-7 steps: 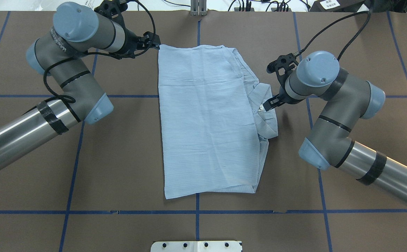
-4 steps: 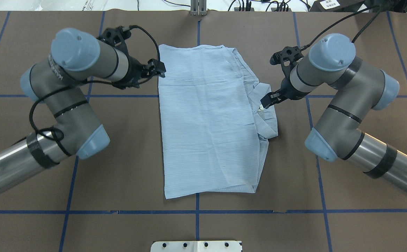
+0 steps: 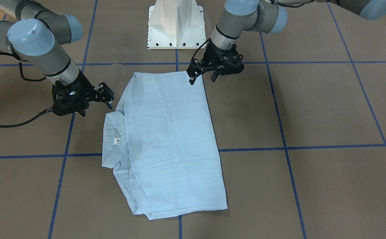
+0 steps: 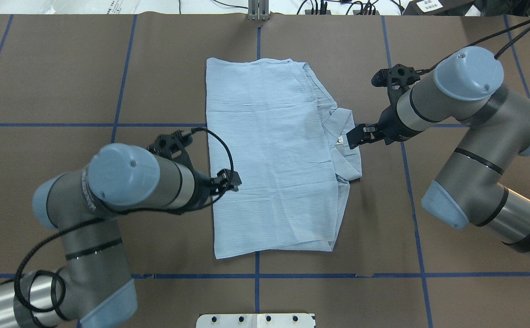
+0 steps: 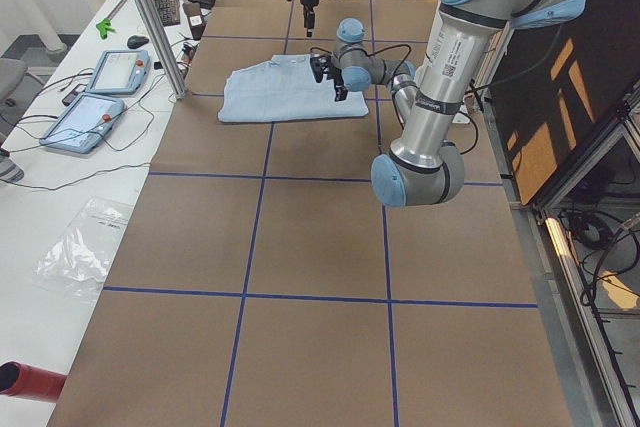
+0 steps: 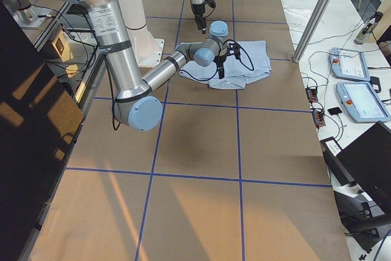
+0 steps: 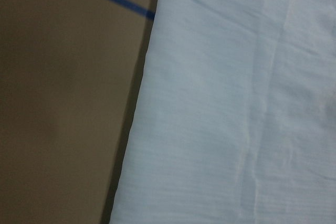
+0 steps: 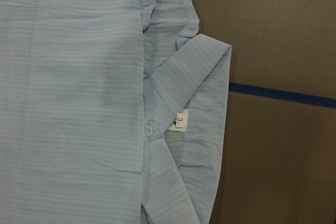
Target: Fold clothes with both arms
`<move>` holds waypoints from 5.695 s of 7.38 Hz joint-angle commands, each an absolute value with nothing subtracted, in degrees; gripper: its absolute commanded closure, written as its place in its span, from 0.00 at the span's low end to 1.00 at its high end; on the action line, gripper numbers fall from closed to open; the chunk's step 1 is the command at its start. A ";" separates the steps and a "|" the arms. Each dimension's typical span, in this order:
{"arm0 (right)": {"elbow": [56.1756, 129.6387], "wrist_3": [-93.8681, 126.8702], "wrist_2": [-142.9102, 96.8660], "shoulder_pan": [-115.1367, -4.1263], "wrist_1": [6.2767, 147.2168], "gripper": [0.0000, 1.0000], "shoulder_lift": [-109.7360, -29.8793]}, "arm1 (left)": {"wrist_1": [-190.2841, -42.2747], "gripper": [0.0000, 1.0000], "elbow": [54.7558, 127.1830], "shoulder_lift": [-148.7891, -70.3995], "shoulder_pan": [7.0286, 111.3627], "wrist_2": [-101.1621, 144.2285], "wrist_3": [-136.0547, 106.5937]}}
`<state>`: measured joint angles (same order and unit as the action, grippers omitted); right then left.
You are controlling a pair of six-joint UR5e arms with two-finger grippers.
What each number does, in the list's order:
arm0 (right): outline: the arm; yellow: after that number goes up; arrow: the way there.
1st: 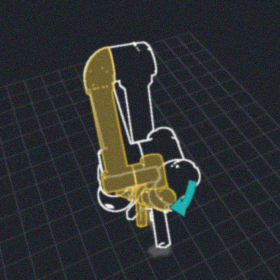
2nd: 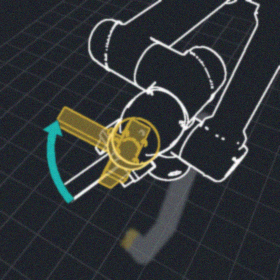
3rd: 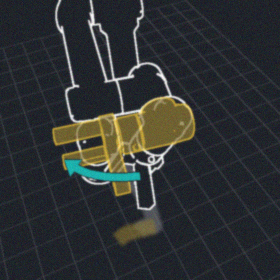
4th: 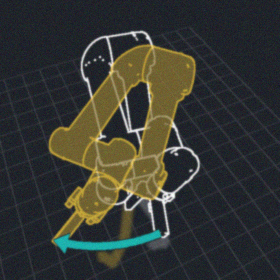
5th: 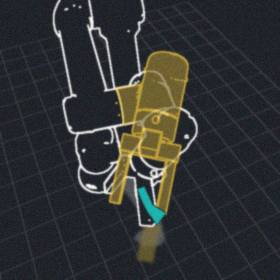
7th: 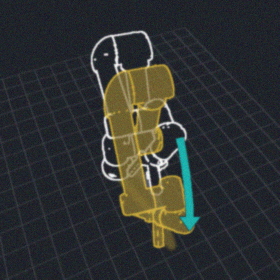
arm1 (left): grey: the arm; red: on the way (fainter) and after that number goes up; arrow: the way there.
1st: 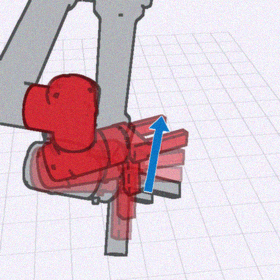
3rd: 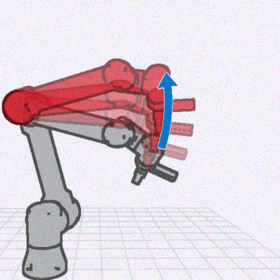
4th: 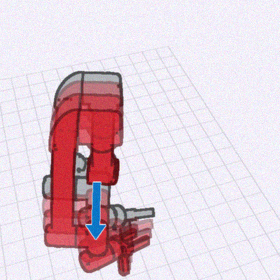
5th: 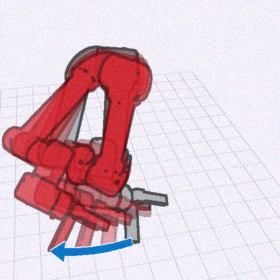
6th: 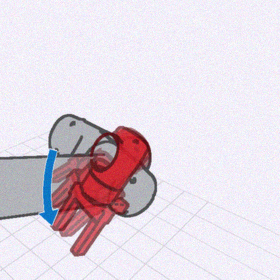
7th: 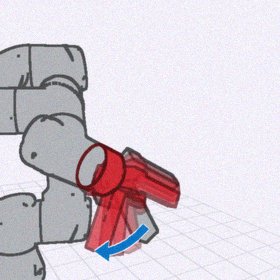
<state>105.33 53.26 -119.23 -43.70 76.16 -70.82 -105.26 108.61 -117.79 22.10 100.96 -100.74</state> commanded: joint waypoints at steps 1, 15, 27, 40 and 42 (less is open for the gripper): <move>107.14 56.60 -119.35 -42.72 76.11 0.00 -71.54 | -103.54 0.06 108.20 -117.16 13.65 96.18 -106.42; 107.58 56.69 -119.44 -42.71 76.11 0.00 -71.81 | -103.36 0.81 103.89 -118.04 12.83 96.15 -108.19; 110.30 97.12 -102.04 -19.08 83.02 0.00 -71.64 | -102.92 1.00 106.00 -118.65 14.59 96.77 -107.93; 107.40 96.68 -102.30 -18.81 83.85 1.00 -68.47 | -103.01 1.00 106.00 -118.65 14.59 96.77 -107.84; 109.76 97.03 -102.22 -19.60 84.20 1.00 -68.38 | -103.01 1.00 106.17 -118.65 14.68 96.85 -107.93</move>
<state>108.32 96.87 -102.20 -19.12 83.93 -68.47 -103.00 106.05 -118.65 14.64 96.79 -107.86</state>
